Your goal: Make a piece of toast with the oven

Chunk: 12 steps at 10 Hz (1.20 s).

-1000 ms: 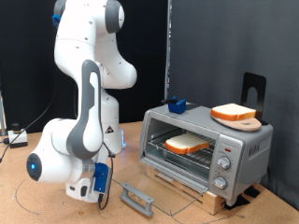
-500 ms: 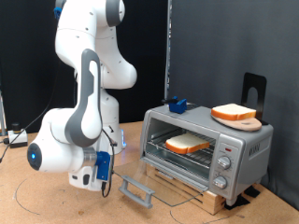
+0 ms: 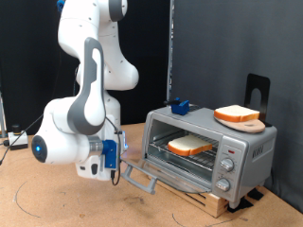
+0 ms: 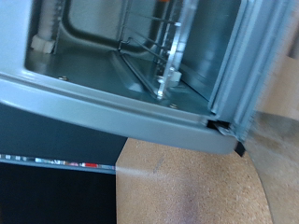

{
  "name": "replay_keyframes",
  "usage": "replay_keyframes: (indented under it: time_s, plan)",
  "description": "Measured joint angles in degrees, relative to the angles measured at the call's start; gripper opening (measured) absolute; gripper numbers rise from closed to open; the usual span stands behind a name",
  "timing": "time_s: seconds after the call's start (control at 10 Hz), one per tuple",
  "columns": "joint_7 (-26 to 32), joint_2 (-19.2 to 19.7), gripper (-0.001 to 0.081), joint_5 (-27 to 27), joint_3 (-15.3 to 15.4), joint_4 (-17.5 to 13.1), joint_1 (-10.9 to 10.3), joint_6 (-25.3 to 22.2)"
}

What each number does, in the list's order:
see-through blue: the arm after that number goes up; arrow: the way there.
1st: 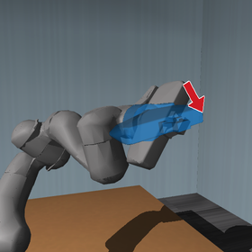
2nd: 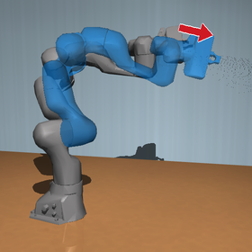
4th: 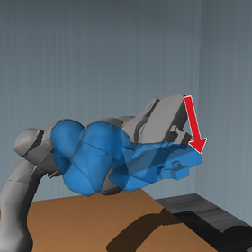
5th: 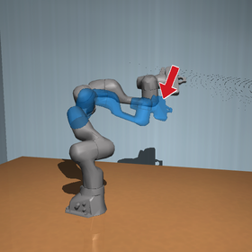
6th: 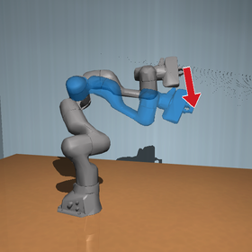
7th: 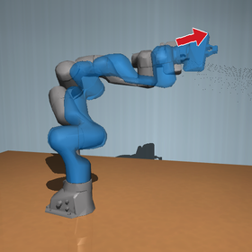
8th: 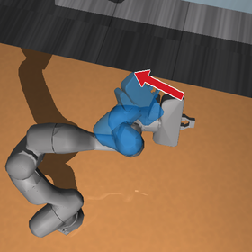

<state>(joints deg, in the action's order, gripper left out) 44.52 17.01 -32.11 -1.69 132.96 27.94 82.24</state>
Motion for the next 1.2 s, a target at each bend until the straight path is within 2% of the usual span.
replay_keyframes:
  time_s: [0.4,0.6,0.9,1.2]
  plan:
    - [1.90,-7.57,0.0809,-1.43,2.62,5.75,-1.01,3.86]
    - [2.13,-11.03,0.0809,-1.69,3.29,7.60,-1.16,4.13]
    - [2.38,-15.43,0.0809,-2.77,4.18,9.18,-1.21,0.45]
    - [1.92,-20.63,0.0809,-4.38,5.71,12.31,-1.62,-1.57]
